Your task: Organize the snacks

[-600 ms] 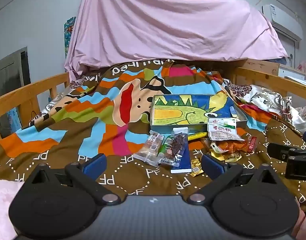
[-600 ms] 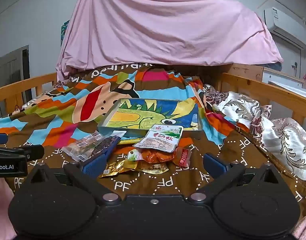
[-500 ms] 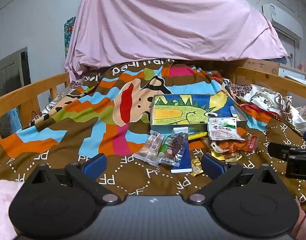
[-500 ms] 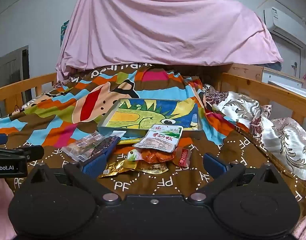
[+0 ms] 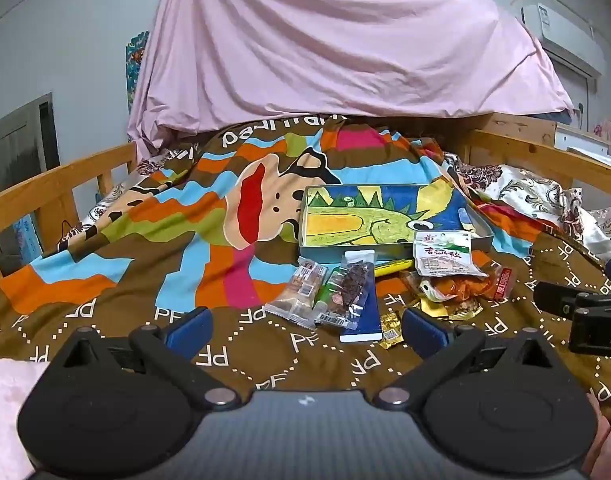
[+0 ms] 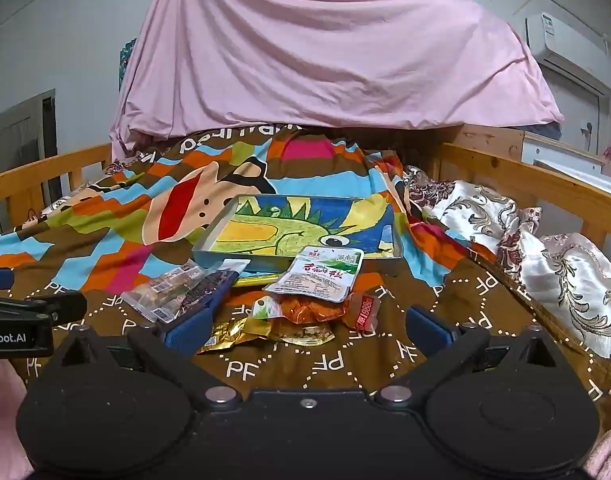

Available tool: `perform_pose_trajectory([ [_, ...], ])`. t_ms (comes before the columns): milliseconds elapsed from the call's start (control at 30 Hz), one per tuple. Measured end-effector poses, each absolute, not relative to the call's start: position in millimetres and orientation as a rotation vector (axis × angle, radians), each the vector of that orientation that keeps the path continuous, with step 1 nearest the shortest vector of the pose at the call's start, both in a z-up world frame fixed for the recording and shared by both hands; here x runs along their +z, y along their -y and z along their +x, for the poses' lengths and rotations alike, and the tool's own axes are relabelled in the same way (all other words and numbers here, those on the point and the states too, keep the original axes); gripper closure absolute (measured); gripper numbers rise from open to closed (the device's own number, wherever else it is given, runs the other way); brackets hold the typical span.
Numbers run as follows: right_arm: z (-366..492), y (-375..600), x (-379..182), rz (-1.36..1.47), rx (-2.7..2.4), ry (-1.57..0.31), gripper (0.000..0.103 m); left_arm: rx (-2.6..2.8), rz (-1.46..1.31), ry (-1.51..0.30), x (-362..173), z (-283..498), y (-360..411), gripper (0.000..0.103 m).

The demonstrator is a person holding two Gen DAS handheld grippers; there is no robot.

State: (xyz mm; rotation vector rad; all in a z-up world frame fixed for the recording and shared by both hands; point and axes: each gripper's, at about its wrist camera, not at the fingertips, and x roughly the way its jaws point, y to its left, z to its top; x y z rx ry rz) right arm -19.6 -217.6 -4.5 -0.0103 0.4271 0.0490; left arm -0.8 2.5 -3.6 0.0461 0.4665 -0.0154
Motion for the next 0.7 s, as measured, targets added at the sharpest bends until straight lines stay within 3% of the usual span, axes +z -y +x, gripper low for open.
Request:
perform_pose_trajectory([
  [700,-19.3,218.2,-4.3,-0.008,0.049,-0.431,0.001,-0.021,0.058,-0.479,-4.8,-0.1,-2.6,0.000],
])
